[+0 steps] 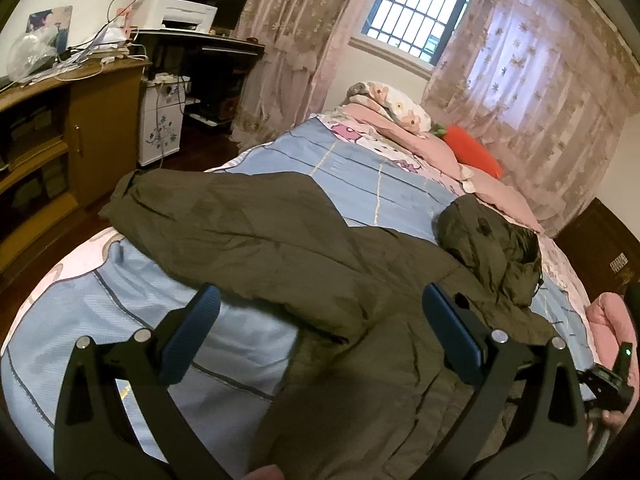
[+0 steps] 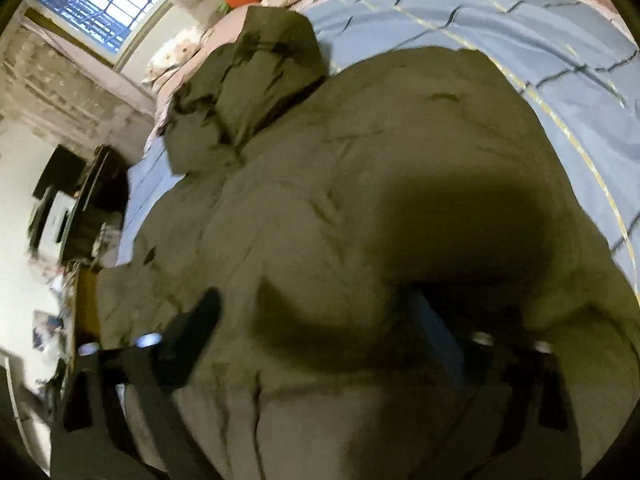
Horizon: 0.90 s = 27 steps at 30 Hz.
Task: Fold large clothes
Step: 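Open the right tool, release the sleeve and lift away, then reach the left tool to the other sleeve cuff and grasp it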
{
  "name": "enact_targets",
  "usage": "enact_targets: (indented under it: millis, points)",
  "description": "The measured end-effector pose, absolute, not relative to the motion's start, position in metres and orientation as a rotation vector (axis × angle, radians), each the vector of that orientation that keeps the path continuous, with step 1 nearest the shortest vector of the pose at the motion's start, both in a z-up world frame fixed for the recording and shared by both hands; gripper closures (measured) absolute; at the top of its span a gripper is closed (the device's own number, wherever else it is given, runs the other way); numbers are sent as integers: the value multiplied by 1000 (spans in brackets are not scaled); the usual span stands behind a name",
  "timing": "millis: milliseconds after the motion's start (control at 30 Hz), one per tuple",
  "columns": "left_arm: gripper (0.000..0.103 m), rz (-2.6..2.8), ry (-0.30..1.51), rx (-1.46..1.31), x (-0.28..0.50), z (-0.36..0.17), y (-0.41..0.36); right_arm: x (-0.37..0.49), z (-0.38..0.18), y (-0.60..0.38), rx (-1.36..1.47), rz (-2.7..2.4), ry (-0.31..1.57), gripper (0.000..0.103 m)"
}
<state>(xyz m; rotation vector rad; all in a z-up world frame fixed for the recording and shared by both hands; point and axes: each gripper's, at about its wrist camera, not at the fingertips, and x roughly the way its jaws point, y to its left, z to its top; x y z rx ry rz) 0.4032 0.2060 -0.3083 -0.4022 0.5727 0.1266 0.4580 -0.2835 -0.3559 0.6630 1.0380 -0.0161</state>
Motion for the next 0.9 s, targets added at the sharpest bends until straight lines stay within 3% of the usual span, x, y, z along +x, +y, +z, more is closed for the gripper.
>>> enact_targets:
  millis: [67,267,300,367,567,900]
  points:
    - [2,126,575,-391,405,-308,204,468,-361,-287,655,-35,1042,40]
    - [2,120,584,-382,410,-308,197,488,-361,-284,511,-81,1064,41]
    - [2,120,586,-380,411,-308,197,488,-359,-280,475,-85,1064,39]
    - [2,118,586,-378,412,-308,195,479,-348,-261,343,-78,1059,22]
    - [2,120,586,-376,413,-307,195,414,-299,-205,-136,-198,906,6]
    - [2,140,577,-347,398,-303,203,333,-248,-192,-111,-234,819,5]
